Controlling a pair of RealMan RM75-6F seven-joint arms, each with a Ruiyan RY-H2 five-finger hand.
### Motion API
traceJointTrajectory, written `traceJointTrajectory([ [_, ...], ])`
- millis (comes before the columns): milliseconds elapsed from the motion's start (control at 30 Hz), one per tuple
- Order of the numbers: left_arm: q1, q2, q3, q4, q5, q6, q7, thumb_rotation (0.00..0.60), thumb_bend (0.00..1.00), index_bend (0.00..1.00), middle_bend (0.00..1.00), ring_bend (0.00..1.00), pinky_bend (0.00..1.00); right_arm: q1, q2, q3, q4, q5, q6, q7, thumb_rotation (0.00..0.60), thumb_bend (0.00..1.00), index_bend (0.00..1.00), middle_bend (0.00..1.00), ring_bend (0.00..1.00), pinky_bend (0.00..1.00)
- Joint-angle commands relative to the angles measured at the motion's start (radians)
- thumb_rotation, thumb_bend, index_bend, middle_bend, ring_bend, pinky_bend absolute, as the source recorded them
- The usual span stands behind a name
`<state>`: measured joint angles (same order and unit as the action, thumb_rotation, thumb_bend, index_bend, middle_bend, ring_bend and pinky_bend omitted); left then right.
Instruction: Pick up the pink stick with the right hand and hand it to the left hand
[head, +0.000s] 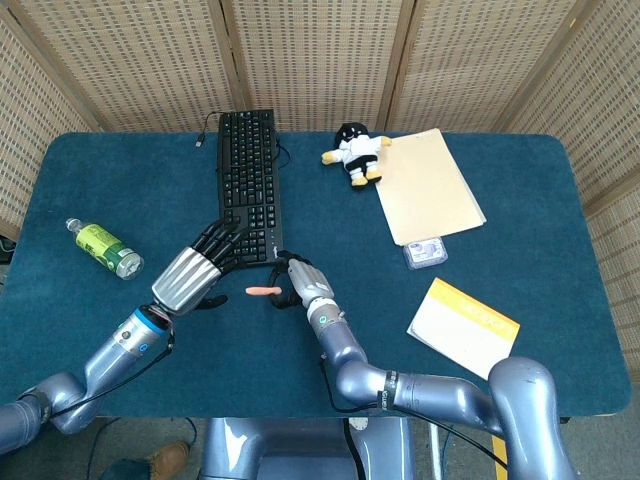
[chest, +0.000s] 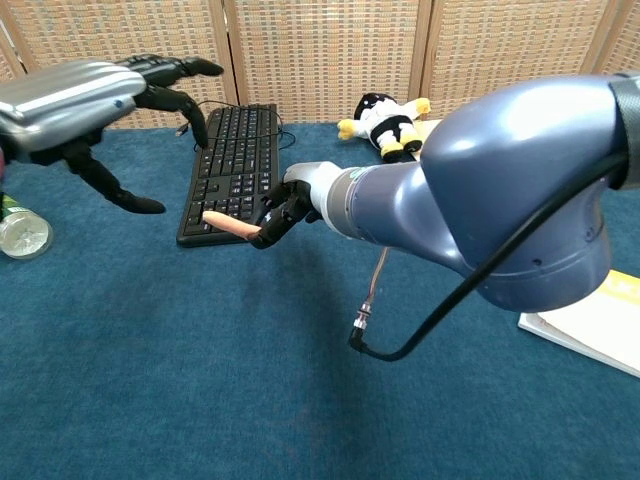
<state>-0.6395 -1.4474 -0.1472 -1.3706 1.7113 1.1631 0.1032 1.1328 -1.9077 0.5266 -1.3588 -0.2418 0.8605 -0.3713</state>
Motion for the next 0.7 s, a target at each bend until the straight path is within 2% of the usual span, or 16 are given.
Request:
traceJointTrajectory([
  [33,-0.014,-0.021,0.009,0.009,-0.011,-0.020,0.019,0.600,0.18,0.42,0.00,0.00,0.00,-0.002,0.001,-0.001,-0.002,-0.002,0.002,0.010,0.600,0.62,0.68,0.16,0.00,0.05],
  [300,-0.024,-0.061,0.029,0.034,-0.027,-0.019,0.061,0.600,0.25,0.46,0.00,0.00,0.00,-0.002,0.008,-0.002,-0.019,-0.017,0.015,0.032,0.600,0.62,0.68,0.16,0.00,0.05],
  [700,-0.046,-0.111,0.026,0.063,-0.062,-0.028,0.065,0.600,0.30,0.46,0.00,0.00,0.00,-0.003,0.019,-0.009,-0.039,-0.020,0.016,0.047,0.600,0.62,0.68,0.17,0.00,0.05],
])
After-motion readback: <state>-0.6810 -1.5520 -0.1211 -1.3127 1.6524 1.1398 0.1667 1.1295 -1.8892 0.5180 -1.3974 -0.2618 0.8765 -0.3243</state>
